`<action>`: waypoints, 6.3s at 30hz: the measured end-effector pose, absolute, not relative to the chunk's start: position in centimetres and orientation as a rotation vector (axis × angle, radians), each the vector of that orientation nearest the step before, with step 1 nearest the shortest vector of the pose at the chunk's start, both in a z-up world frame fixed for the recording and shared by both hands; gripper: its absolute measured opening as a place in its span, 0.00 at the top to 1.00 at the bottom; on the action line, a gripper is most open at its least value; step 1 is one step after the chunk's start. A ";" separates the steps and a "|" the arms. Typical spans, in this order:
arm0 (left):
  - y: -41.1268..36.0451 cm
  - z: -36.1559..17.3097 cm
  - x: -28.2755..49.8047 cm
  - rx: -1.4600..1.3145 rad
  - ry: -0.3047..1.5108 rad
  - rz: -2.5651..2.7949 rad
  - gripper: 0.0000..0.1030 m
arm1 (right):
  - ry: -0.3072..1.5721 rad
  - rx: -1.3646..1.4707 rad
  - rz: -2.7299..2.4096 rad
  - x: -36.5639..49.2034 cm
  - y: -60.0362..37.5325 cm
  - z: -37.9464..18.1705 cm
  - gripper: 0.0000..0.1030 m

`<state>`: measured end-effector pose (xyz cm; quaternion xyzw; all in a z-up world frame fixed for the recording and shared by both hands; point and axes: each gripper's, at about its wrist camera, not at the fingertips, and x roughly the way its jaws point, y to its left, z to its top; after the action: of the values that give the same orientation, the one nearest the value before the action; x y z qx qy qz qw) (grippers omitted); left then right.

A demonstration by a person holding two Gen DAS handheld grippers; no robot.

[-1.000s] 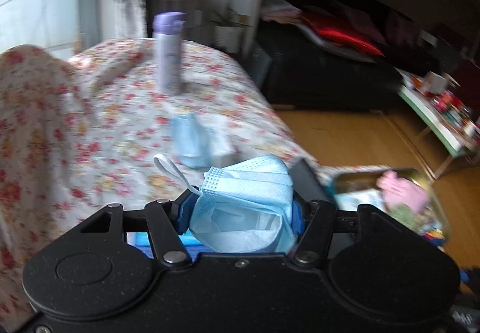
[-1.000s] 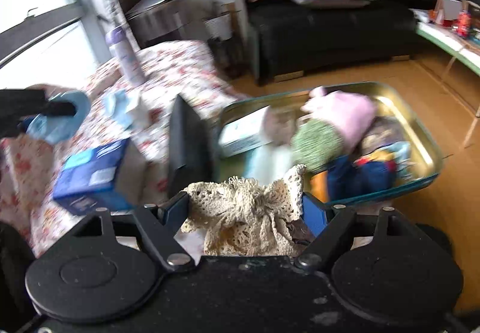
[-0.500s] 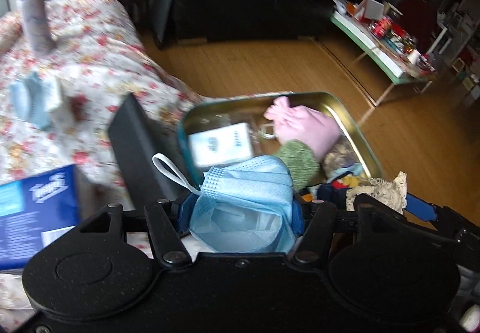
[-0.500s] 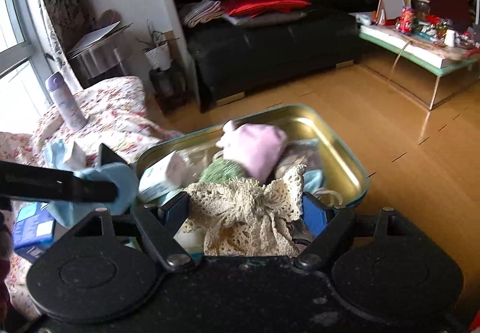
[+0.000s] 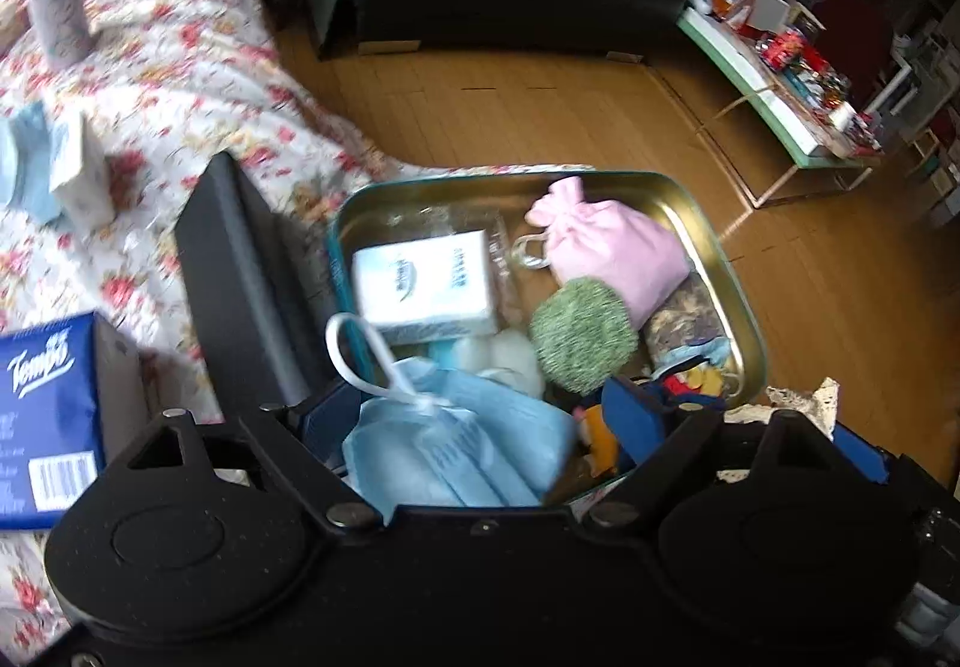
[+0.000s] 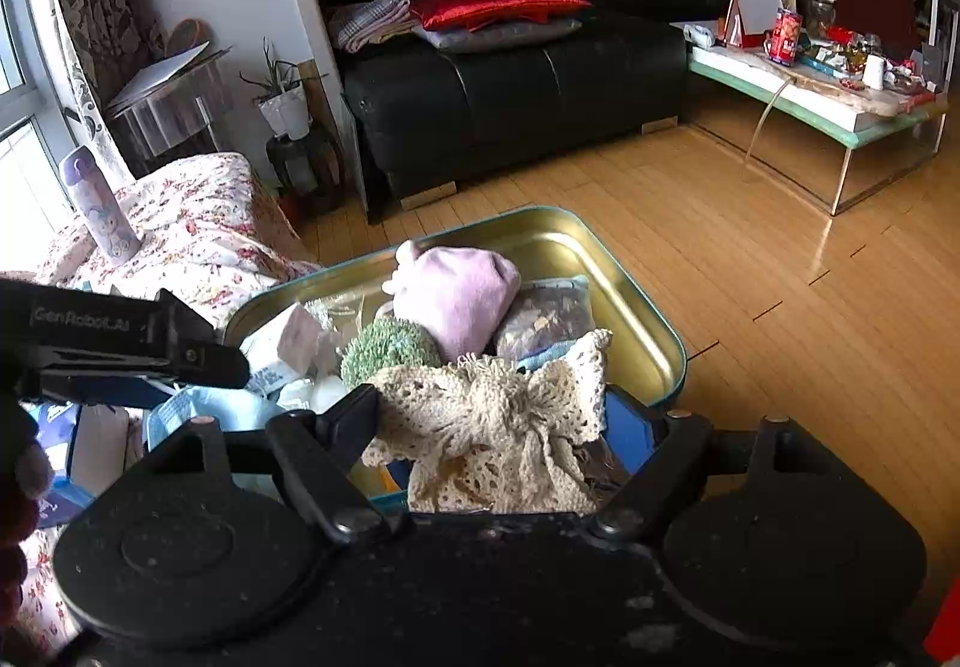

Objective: Organize soft objects
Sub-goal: 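Open both tools to drop the mask and lace doily into the tray, then lift both tools out of the tray and move back over the bedspread, then grasp the white tissue pack with the right tool while the left tool approaches a blue mask, then grasp the second blue face mask with the left tool while the right tool holds the tissue pack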

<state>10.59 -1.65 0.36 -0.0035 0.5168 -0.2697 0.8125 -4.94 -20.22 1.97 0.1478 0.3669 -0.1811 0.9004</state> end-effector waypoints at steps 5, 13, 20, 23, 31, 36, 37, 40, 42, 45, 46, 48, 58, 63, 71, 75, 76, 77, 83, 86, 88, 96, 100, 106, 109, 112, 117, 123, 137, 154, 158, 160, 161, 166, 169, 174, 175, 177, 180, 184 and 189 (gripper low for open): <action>-0.2 0.9 10.4 -0.031 1.094 -0.543 0.18 | 0.775 0.301 -0.368 -4.6 -19.9 1.8 0.23; 0.9 2.6 10.2 -0.079 1.061 -0.561 0.17 | 0.752 0.298 -0.358 -3.3 -20.9 2.4 0.23; 1.1 3.5 9.0 -0.023 1.015 -0.546 0.17 | 0.766 0.358 -0.353 1.1 -24.7 2.7 0.23; 1.2 3.6 8.7 -0.029 1.013 -0.547 0.17 | 0.766 0.347 -0.380 4.0 -26.1 2.8 0.23; 1.7 3.6 8.3 -0.041 1.013 -0.539 0.17 | 0.790 0.366 -0.391 9.9 -28.7 1.6 0.16; 2.4 3.7 8.3 -0.044 1.011 -0.524 0.16 | 0.795 0.374 -0.420 9.0 -28.5 1.1 0.16; 2.5 3.7 8.3 -0.042 1.012 -0.520 0.16 | 0.799 0.365 -0.422 8.4 -28.3 1.1 0.16; 2.9 3.6 8.2 -0.039 1.013 -0.514 0.16 | 0.808 0.321 -0.429 6.8 -27.4 1.0 0.16; 3.2 3.5 8.2 -0.040 1.014 -0.505 0.16 | 0.812 0.306 -0.425 5.8 -26.7 0.9 0.16; 3.8 3.6 8.0 -0.037 1.008 -0.489 0.16 | 0.814 0.304 -0.415 4.1 -25.5 1.0 0.16; 4.1 3.6 8.0 -0.031 1.005 -0.481 0.15 | 0.813 0.306 -0.411 3.7 -25.1 1.0 0.16; 4.7 3.8 7.8 -0.018 0.994 -0.459 0.14 | 0.807 0.310 -0.401 2.8 -24.1 1.3 0.16; 10.2 4.9 8.1 -0.002 0.916 -0.279 0.10 | 0.769 0.349 -0.294 1.2 -19.4 4.0 0.16; 14.2 4.9 9.1 -0.029 0.898 -0.162 0.09 | 0.774 0.332 -0.235 1.2 -16.7 4.7 0.16; 20.3 4.6 12.5 -0.020 0.837 0.032 0.08 | 0.792 0.257 -0.125 2.7 -12.1 5.5 0.16; 23.7 3.5 14.9 -0.018 0.831 0.147 0.08 | 0.784 0.193 -0.065 3.9 -9.4 6.5 0.16; 24.5 3.2 15.5 -0.025 0.838 0.165 0.08 | 0.782 0.174 -0.049 4.3 -8.6 6.8 0.16; 25.3 2.9 15.8 -0.035 0.845 0.174 0.08 | 0.781 0.159 -0.037 4.6 -7.9 6.9 0.16; 26.8 1.5 18.7 0.016 0.869 0.264 0.07 | 0.789 0.096 0.027 7.2 -4.2 7.6 0.16; 27.0 0.4 20.6 0.163 0.877 0.415 0.07 | 0.786 0.056 0.057 8.4 -2.5 7.7 0.16; 28.0 -0.1 21.2 0.113 0.887 0.457 0.08 | 0.780 0.022 0.072 9.4 -1.5 7.6 0.16; 28.1 -3.4 22.3 -0.083 0.989 0.328 0.08 | 0.799 -0.006 0.089 15.7 1.5 7.7 0.16; 28.8 -3.9 22.6 -0.135 0.985 0.326 0.08 | 0.813 -0.025 0.093 19.1 3.5 6.7 0.16; 29.2 -4.8 23.1 -0.152 0.995 0.326 0.08 | 0.885 -0.078 0.071 24.6 6.3 3.6 0.16; 29.3 -5.0 23.3 -0.155 0.989 0.336 0.08 | 0.905 -0.135 0.031 27.0 7.7 2.2 0.16; 29.3 -5.4 23.6 -0.154 0.995 0.343 0.08 | 0.976 -0.152 0.030 28.7 9.1 0.8 0.18; 29.5 -5.3 23.4 -0.163 0.989 0.357 0.08 | 1.010 -0.017 0.302 28.1 10.4 1.8 0.20; 29.4 -5.3 23.4 -0.170 0.989 0.351 0.08 | 1.045 0.029 0.152 29.6 7.3 1.1 0.18; 29.4 -5.6 23.6 -0.195 0.996 0.338 0.08 | 1.194 0.166 0.162 31.9 6.0 -3.7 0.42; 29.1 -5.8 23.7 -0.187 1.010 0.325 0.08 | 1.194 0.231 0.063 31.7 3.6 -2.4 0.47; 29.0 -5.9 23.9 -0.184 1.012 0.321 0.08 | 1.170 0.123 0.142 30.4 5.9 -1.8 0.28; 29.0 -6.0 23.9 -0.181 1.013 0.321 0.08 | 1.149 0.025 0.154 29.8 7.5 -2.0 0.25; 29.0 -6.0 23.9 -0.181 1.013 0.321 0.08 | 1.146 -0.010 0.151 29.6 8.1 -2.2 0.26; 29.1 -6.0 24.0 -0.191 1.012 0.322 0.08 | 1.151 -0.026 0.104 28.1 9.6 -3.9 0.32; 29.1 -6.0 23.9 -0.196 1.005 0.313 0.08 | 1.136 -0.019 0.073 27.3 9.9 -4.9 0.48; 28.6 -5.4 24.1 -0.191 0.982 0.280 0.08 | 1.080 0.017 0.081 26.5 9.4 -4.9 0.50; 28.5 -5.1 24.1 -0.191 0.976 0.267 0.08 | 1.084 0.038 0.079 26.7 9.0 -5.0 0.50; 28.3 -4.6 24.2 -0.193 0.965 0.230 0.07 | 1.079 0.061 0.077 26.7 8.6 -5.2 0.49; 27.8 -3.7 24.2 -0.191 0.965 0.169 0.06 | 1.069 0.050 0.073 26.6 8.9 -5.3 0.49; 26.1 -2.9 25.0 -0.146 0.988 0.125 0.04 | 1.066 0.066 0.076 26.6 8.6 -5.3 0.49; 23.8 -2.8 26.9 -0.187 1.034 0.043 0.04 | 1.067 0.137 0.074 26.1 7.3 -4.8 0.50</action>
<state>26.88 23.77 -2.82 -0.0892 0.4933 0.0205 0.8650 26.08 7.35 -4.79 0.0654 0.5081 0.0353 0.8581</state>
